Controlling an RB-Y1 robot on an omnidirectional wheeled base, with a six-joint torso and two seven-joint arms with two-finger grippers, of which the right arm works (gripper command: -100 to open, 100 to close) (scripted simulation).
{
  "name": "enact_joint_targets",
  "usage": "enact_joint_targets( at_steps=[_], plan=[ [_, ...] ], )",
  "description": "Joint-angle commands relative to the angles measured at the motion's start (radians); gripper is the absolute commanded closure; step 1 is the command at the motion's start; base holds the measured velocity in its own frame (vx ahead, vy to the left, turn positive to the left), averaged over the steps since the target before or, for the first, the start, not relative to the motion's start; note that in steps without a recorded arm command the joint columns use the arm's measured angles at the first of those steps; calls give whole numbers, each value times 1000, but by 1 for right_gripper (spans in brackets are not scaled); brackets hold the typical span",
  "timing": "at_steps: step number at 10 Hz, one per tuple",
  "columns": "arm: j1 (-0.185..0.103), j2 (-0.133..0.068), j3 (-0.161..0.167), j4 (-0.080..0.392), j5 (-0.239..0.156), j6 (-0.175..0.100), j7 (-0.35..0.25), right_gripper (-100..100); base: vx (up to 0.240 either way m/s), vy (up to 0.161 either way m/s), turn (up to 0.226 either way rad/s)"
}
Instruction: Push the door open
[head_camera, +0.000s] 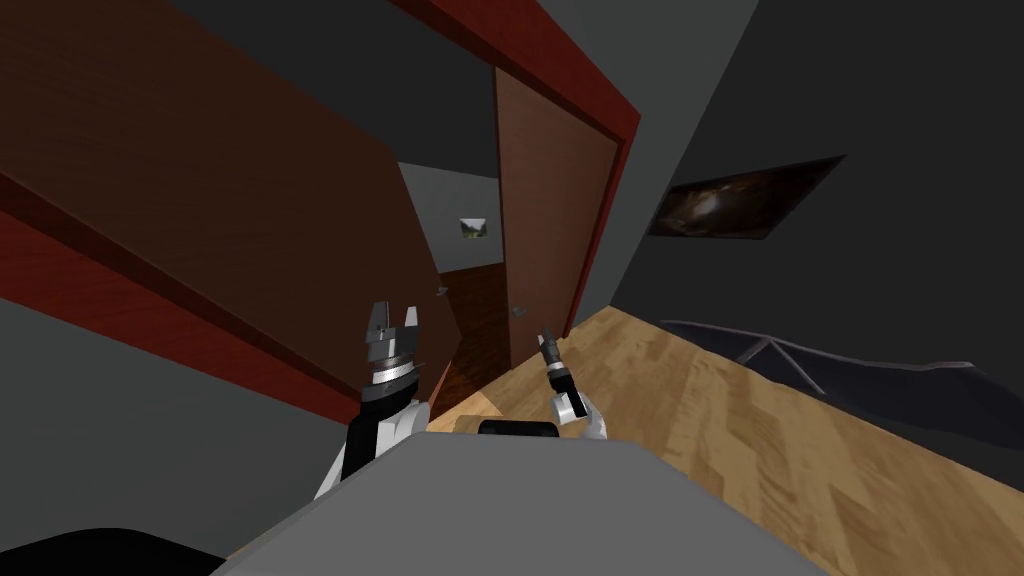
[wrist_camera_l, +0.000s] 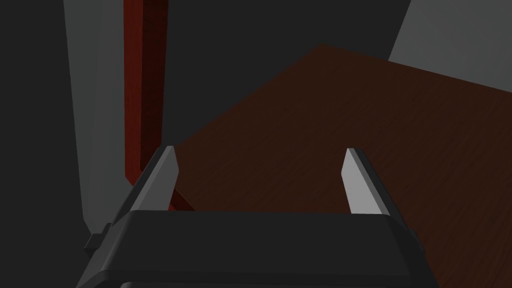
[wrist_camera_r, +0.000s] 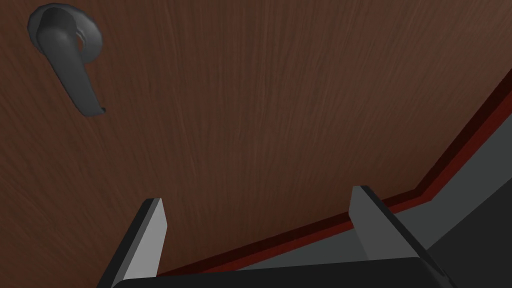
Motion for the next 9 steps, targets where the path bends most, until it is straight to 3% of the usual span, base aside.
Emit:
enact_joint_targets(
  at_steps=[1,5,6,9],
  plan=[
    [-22,2,14,50,-1,-7,-2,-100,82,-64,115],
    [-65,6,38,154,-2,-22,-7,-100,59,-58,72],
    [-65,6,38,162,-2,-22,-7,-100,50,-44,42],
    [-105,11,59,258,-4,-35,-11,-100,51,-60,98]
  ],
)
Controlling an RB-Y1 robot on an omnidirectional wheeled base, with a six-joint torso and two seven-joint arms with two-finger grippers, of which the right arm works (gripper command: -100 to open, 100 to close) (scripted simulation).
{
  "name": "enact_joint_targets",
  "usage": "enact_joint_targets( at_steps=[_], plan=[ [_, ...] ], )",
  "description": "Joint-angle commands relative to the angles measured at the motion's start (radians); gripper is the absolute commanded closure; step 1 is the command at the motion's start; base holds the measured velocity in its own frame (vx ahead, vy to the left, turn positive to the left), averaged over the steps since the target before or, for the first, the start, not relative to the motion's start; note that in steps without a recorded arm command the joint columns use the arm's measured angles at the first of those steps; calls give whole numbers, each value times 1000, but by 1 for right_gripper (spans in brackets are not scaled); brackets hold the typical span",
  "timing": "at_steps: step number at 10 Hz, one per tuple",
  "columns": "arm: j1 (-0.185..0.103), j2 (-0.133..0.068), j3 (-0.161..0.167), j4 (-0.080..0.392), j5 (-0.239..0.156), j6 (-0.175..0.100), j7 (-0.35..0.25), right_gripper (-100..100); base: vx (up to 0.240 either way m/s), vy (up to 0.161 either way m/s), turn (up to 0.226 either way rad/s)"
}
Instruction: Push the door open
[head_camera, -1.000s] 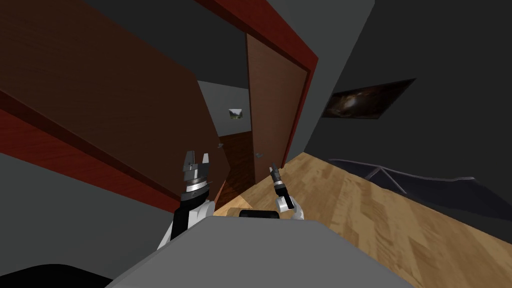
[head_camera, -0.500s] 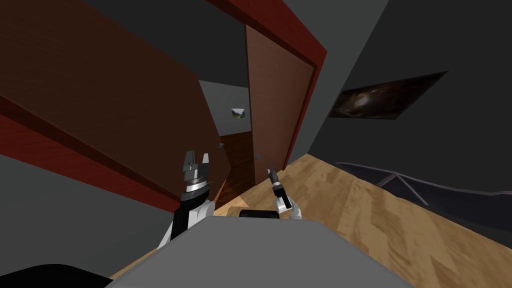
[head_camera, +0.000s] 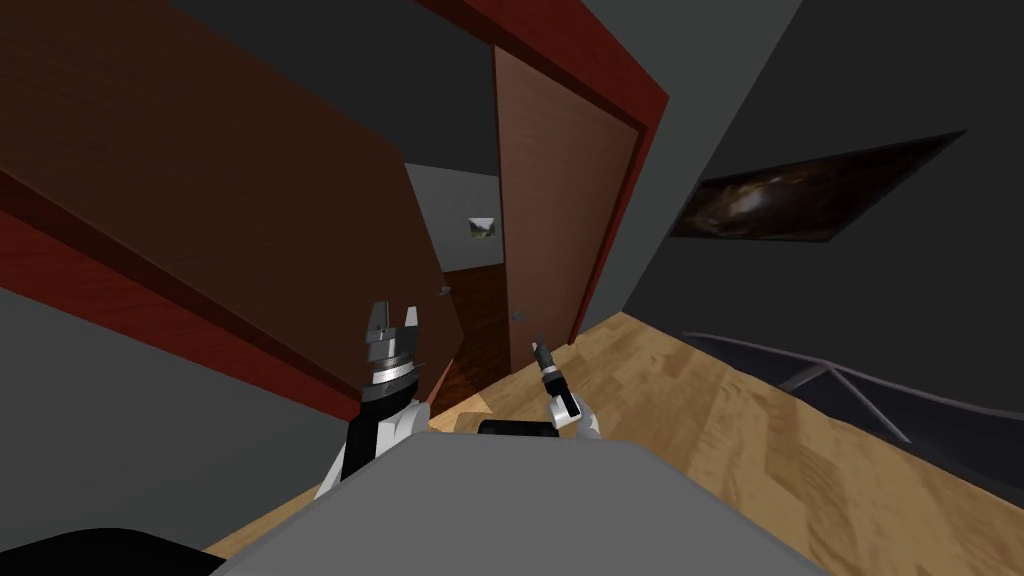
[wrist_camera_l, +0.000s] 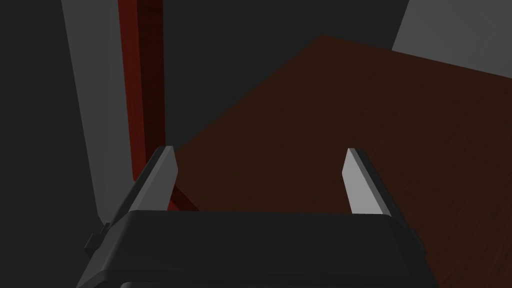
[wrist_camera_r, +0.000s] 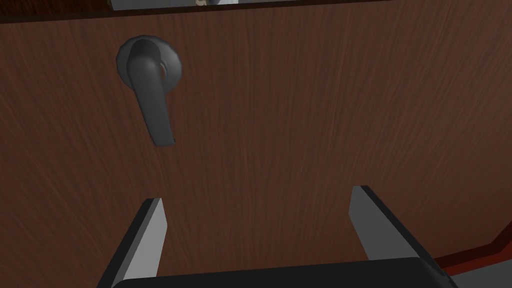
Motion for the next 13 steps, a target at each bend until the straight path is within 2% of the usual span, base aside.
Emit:
enact_joint_targets(
  at_steps=[1,2,9,13],
  plan=[
    [-23,0,11,50,-1,-11,-5,-100,78,-79,77],
    [-23,0,11,56,-1,-11,-5,-100,61,-49,17],
    [-95,14,51,229,-4,-36,-12,-100,63,-59,73],
    [-123,21,65,294,-5,-45,-15,-100,64,-55,53]
  ],
)
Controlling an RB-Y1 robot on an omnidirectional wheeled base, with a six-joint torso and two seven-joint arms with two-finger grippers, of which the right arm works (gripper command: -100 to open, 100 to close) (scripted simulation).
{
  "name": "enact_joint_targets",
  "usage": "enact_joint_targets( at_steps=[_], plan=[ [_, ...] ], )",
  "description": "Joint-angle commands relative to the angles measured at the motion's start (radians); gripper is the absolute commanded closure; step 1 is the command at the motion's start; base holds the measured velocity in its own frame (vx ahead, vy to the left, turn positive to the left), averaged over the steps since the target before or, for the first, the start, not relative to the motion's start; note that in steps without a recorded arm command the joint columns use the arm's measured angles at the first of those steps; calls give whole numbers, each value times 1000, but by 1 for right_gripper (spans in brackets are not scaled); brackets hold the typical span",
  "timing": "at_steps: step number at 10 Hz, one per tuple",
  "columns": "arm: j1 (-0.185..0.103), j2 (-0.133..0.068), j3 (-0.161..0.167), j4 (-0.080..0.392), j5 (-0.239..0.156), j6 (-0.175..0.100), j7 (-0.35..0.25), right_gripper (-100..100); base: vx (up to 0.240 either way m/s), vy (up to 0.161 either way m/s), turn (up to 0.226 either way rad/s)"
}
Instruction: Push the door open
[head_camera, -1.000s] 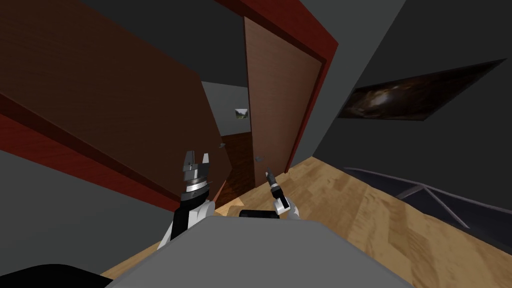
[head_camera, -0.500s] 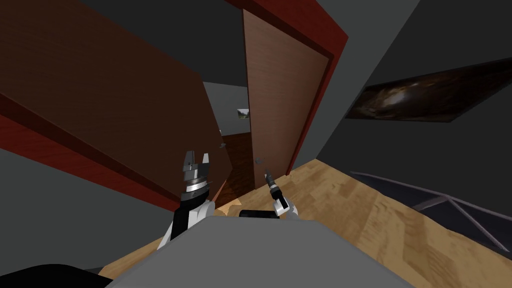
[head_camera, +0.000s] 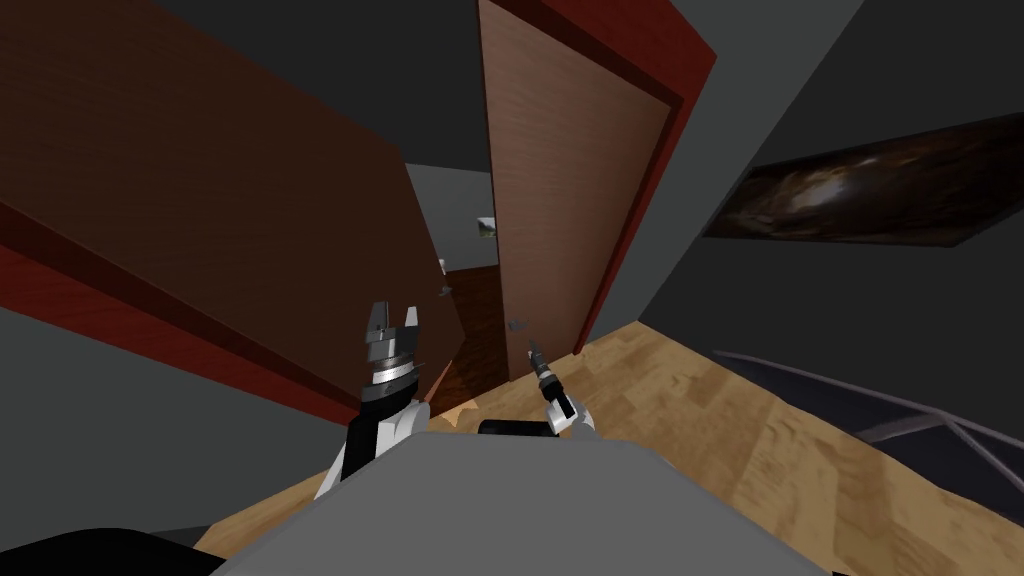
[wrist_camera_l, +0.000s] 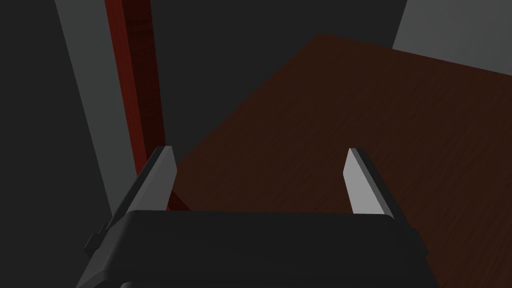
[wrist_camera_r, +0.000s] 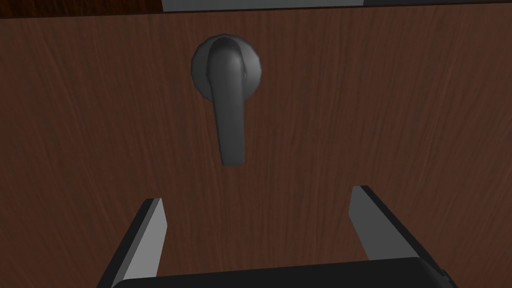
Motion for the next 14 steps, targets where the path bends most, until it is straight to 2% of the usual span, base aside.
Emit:
enact_joint_targets(
  at_steps=[1,2,3,4,7,12,13,14],
  plan=[
    [-14,4,7,33,-1,-6,-2,-100,55,-56,68],
    [-23,7,12,55,-1,-9,-3,-100,79,-78,59],
    [-14,3,9,31,0,-2,-2,-100,38,-37,15],
    [-13,-5,6,35,-1,-3,0,-100,114,22,34],
    [-12,-9,0,39,-2,-7,3,-100,177,72,24],
    [-11,7,-10,48,-4,-15,8,-100,179,61,27],
    [-11,4,-9,48,-4,-15,8,-100,83,24,4],
    [-11,4,-9,48,-4,-15,8,100,-13,-3,-5]
  ],
)
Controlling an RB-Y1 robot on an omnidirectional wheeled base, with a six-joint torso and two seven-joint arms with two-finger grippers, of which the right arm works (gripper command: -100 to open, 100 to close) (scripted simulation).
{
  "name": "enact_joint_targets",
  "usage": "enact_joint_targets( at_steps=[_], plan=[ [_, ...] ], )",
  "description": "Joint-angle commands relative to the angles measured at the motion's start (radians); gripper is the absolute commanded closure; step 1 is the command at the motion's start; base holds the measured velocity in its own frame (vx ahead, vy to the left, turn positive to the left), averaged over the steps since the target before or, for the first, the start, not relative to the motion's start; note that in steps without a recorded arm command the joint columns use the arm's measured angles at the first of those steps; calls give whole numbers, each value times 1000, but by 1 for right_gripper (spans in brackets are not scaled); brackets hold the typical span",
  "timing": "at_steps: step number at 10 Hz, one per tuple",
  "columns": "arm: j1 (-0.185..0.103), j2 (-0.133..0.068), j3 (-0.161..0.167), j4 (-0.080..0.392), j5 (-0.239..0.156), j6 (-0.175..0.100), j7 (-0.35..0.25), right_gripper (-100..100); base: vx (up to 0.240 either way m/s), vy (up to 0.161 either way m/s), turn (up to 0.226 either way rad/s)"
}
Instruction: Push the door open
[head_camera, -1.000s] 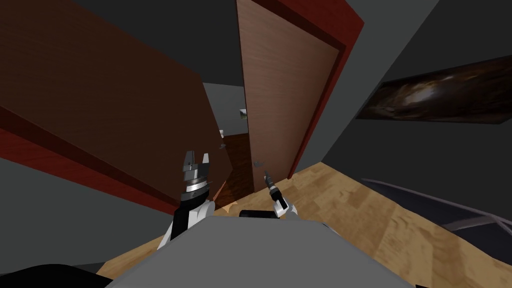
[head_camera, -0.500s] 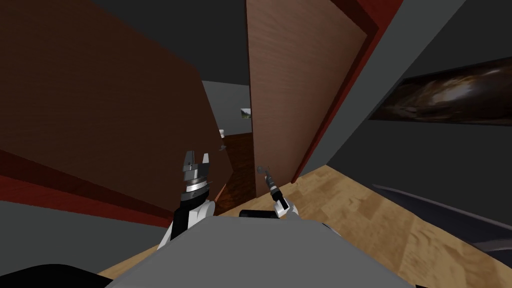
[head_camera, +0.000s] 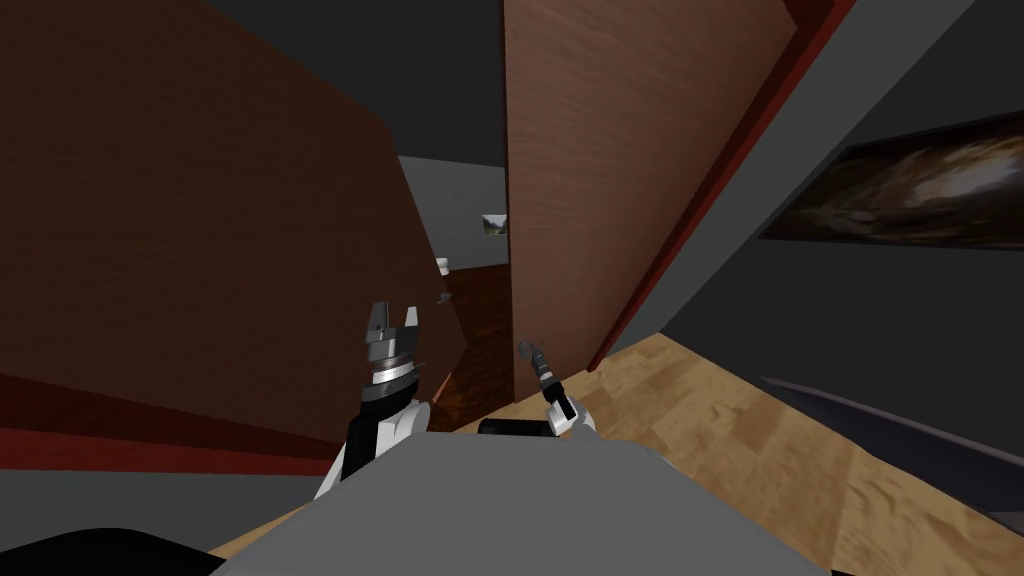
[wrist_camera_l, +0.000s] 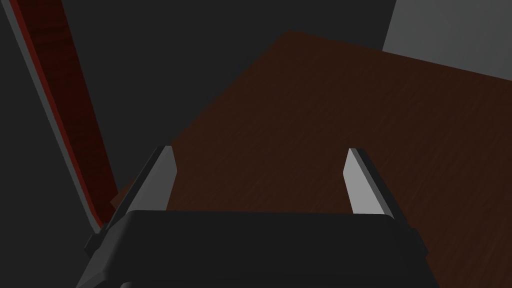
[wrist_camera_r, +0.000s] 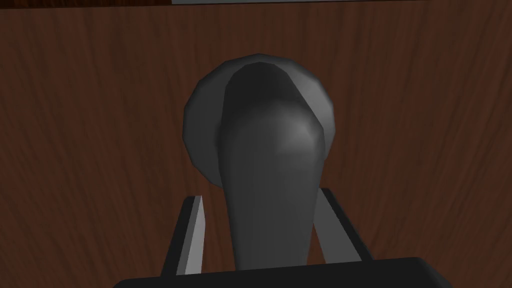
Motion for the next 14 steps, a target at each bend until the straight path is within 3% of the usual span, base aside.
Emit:
enact_joint_targets(
  at_steps=[1,5,6,11,14],
  plan=[
    [1,0,0,0,0,0,0,100,-27,-9,7],
    [1,0,0,0,0,0,0,100,-3,-2,4],
    [-4,-11,-18,0,-6,2,6,100,99,52,-33],
    [-5,-26,-53,4,-18,2,17,100,134,98,-33],
    [-6,-37,-92,9,-32,1,31,100,168,117,-50]
  ],
)
